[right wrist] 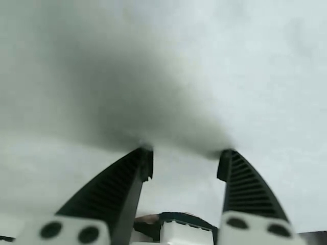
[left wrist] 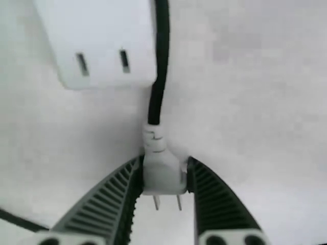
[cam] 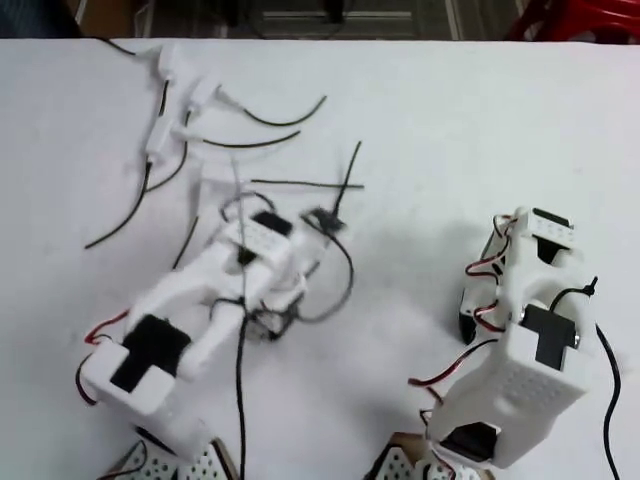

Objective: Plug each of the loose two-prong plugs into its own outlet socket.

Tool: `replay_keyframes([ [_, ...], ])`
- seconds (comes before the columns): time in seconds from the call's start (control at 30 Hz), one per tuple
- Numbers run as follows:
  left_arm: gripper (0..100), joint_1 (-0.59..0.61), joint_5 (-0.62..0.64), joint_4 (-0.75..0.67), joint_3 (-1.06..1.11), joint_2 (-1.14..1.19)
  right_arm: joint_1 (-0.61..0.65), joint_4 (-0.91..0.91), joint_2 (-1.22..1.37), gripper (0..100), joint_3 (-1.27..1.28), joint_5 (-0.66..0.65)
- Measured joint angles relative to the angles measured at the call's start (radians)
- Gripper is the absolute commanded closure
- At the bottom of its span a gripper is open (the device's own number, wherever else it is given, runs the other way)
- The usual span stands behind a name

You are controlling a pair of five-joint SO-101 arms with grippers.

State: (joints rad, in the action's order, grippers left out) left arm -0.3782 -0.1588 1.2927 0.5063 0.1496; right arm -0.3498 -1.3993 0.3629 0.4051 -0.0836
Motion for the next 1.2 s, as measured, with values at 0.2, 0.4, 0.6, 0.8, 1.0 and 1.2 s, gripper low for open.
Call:
replay_keyframes([
  [0.2, 98, 0.068, -0.008, 0.087, -0.143, -0.002, 0.002, 0.000, 0.000, 82.5, 0.000, 0.000],
  [0.4, 98, 0.037, -0.006, 0.100, -0.164, -0.186, 0.002, 0.000, 0.000, 82.5, 0.000, 0.003],
  [0.6, 98, 0.005, -0.006, 0.091, -0.061, -0.565, 0.002, 0.000, 0.000, 82.5, 0.000, 0.003],
  [0.8, 95, 0.083, -0.023, 0.084, 0.201, -0.890, 0.002, 0.000, 0.000, 82.5, 0.000, 0.003],
  [1.0, 95, 0.457, -0.245, 0.115, 0.390, -0.951, 0.002, 0.000, 0.000, 82.5, 0.000, 0.003],
  [1.2, 95, 0.867, -0.359, -0.035, 0.511, -0.945, 0.002, 0.000, 0.000, 82.5, 0.000, 0.003],
])
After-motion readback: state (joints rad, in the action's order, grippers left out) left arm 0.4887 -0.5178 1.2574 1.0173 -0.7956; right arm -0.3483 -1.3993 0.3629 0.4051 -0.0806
